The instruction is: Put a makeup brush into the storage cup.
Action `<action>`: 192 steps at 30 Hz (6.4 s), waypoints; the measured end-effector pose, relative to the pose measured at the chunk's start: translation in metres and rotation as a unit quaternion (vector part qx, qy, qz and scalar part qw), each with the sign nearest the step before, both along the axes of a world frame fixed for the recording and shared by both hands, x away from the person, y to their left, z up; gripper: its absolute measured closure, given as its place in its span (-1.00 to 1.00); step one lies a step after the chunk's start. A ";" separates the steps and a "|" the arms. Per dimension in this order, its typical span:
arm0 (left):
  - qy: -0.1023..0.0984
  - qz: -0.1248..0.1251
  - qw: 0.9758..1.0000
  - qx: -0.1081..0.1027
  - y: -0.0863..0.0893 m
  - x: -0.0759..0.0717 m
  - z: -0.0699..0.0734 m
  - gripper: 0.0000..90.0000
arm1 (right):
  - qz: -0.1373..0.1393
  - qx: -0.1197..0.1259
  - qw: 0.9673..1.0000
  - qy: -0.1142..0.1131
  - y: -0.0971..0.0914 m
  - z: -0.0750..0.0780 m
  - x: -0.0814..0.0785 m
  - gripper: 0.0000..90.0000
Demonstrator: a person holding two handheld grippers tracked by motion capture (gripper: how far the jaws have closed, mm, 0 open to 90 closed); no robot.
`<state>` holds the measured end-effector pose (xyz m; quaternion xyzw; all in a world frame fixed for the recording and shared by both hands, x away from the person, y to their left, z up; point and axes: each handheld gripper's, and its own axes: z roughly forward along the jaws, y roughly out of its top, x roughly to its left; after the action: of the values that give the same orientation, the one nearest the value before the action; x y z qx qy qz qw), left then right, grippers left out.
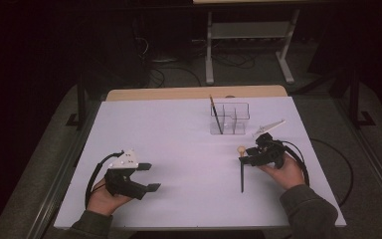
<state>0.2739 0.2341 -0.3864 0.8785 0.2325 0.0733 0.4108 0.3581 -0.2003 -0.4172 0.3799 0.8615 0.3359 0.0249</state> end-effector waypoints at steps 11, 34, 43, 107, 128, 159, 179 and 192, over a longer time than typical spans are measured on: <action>0.003 0.000 1.000 0.001 0.000 0.000 -0.001 -0.46 | -0.005 -0.018 1.000 0.002 0.006 -0.011 0.000 0.17; 0.000 0.003 1.000 -0.001 0.001 0.000 0.000 -0.46 | -0.017 -0.082 0.996 -0.016 0.014 -0.017 -0.003 0.72; 0.002 0.002 1.000 -0.002 0.000 -0.001 0.000 -0.46 | -0.019 -0.070 0.997 0.001 0.009 -0.018 0.002 0.85; 0.005 -0.012 1.000 -0.024 -0.007 0.003 0.003 -0.45 | 0.094 0.011 0.995 -0.009 0.025 0.054 -0.017 0.85; -0.001 -0.041 0.999 -0.024 -0.024 0.008 0.020 -0.42 | 0.180 0.013 0.983 -0.027 0.065 0.065 -0.035 0.85; 0.011 -0.125 0.992 -0.022 -0.069 0.016 0.050 -0.21 | 0.269 0.028 0.962 -0.028 0.103 0.083 -0.056 0.85; 0.028 -0.182 0.983 -0.013 -0.083 0.014 0.050 0.13 | 0.301 0.030 0.953 -0.028 0.118 0.084 -0.063 0.85; 0.034 -0.210 0.977 -0.003 -0.089 0.012 0.045 0.39 | 0.316 0.033 0.948 -0.028 0.123 0.083 -0.067 0.85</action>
<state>0.2857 0.1448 -0.3409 0.9085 0.0569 -0.0457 0.4116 0.2909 -0.0774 -0.3344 0.0791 0.9248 0.3655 -0.0705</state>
